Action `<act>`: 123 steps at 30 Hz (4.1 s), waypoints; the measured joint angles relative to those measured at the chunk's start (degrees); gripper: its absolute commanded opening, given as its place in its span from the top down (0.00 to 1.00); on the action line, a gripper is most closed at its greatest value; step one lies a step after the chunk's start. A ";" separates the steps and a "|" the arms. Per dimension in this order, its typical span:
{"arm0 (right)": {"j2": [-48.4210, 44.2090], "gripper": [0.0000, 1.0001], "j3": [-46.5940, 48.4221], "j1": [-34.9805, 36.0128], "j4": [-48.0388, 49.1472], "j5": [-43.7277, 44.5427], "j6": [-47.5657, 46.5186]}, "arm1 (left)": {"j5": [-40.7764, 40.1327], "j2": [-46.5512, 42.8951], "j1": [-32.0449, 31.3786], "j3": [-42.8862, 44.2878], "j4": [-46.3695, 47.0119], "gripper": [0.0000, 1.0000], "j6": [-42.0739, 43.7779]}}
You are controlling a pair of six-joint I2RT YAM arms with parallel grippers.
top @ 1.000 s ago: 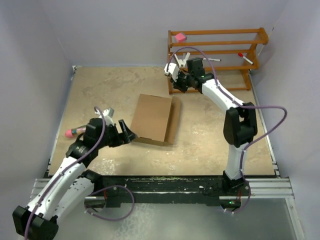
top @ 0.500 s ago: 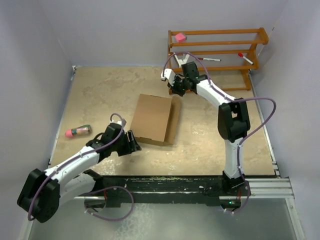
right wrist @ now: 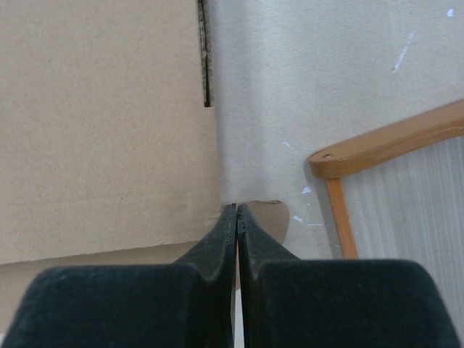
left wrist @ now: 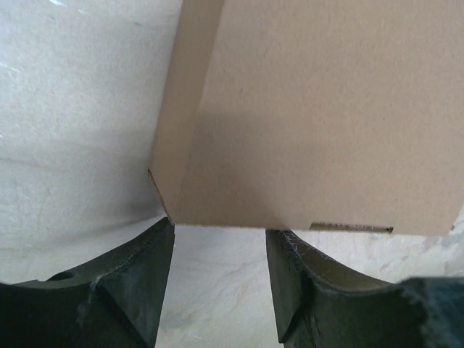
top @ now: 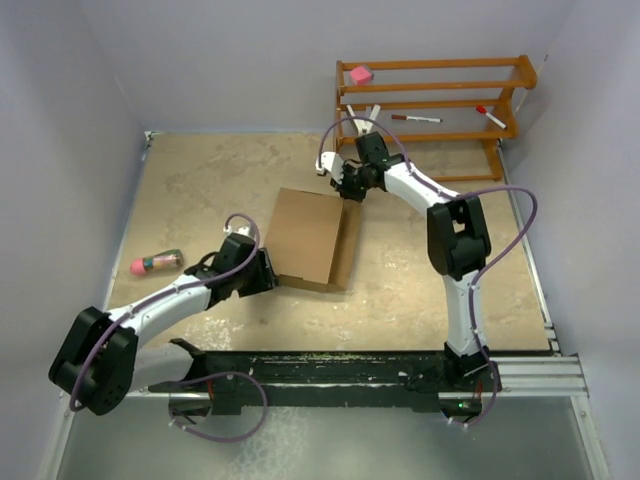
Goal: Fold the paper box
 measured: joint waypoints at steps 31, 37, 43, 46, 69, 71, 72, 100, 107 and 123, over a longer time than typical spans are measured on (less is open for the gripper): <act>-37.64 0.74 -37.68 -1.40 -10.10 -10.10 -7.21 | 1.49 28.35 1.88 27.74 1.57 0.39 16.90; -45.68 0.29 -37.53 -13.70 -0.44 -13.40 7.43 | 1.81 27.12 4.44 29.99 1.46 0.25 17.94; -38.27 0.21 -36.57 -25.68 5.95 -19.65 20.85 | 4.46 11.58 5.75 22.10 4.92 0.08 16.81; -32.09 0.21 -36.09 -27.67 7.34 -21.64 25.42 | 11.06 2.16 5.75 13.25 12.20 0.08 11.45; -18.80 0.47 -31.58 -27.78 1.09 -28.04 25.68 | 18.18 30.16 5.66 27.04 17.18 0.15 6.58; -18.97 0.47 -31.58 -27.78 0.28 -28.04 24.35 | 17.42 30.67 5.66 28.55 15.98 0.17 7.52; -19.17 0.48 -31.61 -27.78 -0.42 -28.04 23.32 | 17.05 31.04 5.68 29.55 15.08 0.18 8.20; -26.88 0.46 -37.07 -11.74 -24.48 -26.16 -8.26 | 17.94 38.16 9.49 43.12 3.58 0.18 21.09; -31.56 0.45 -37.86 -5.81 -22.91 -23.04 -8.55 | 22.91 41.59 9.92 47.98 3.28 0.18 22.45; -52.48 0.29 -42.49 -3.06 -21.66 -26.03 -24.17 | 31.47 46.82 8.44 57.24 7.58 0.18 22.69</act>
